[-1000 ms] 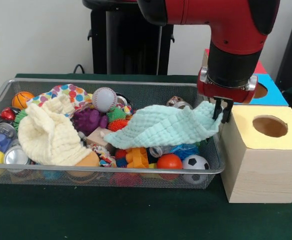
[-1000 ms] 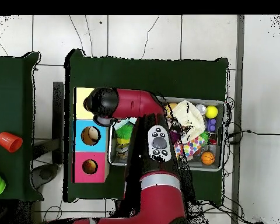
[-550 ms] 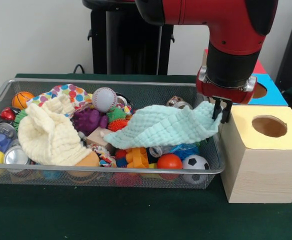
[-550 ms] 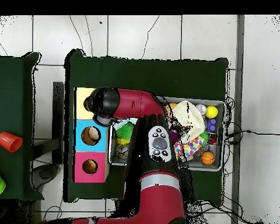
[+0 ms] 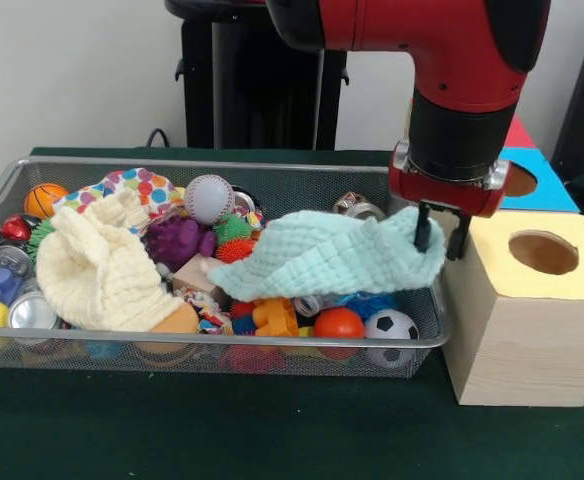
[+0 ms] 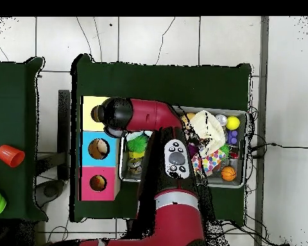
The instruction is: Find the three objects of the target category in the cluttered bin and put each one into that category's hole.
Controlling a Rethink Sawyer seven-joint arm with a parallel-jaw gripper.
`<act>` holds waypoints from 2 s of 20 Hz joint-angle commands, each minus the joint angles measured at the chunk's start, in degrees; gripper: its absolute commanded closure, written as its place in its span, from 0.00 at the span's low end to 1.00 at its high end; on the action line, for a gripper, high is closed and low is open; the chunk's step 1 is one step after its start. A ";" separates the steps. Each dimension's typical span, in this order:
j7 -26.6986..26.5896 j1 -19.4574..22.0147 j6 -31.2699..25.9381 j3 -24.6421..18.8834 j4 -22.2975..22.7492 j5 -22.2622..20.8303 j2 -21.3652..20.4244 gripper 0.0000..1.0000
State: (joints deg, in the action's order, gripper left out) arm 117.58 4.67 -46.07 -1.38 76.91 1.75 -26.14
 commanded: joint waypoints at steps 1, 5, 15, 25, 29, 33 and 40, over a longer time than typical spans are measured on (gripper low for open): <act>5.70 2.83 4.51 -3.07 5.32 1.44 2.05 0.00; 5.10 2.60 3.91 -3.02 4.64 0.89 2.03 0.00; 6.86 2.56 3.42 -1.44 4.81 1.10 -0.05 0.00; -4.67 11.23 -3.69 -3.73 8.12 -0.06 -7.50 0.00; -8.31 15.20 -5.33 -5.76 10.19 -0.52 -9.76 0.00; -13.35 19.32 -12.01 -6.95 8.32 -2.36 -12.11 0.00; -20.51 27.01 -12.70 -10.29 7.98 -5.85 -10.92 0.00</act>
State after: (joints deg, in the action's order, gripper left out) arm 116.69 27.22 -53.47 -4.38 80.79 0.69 -37.68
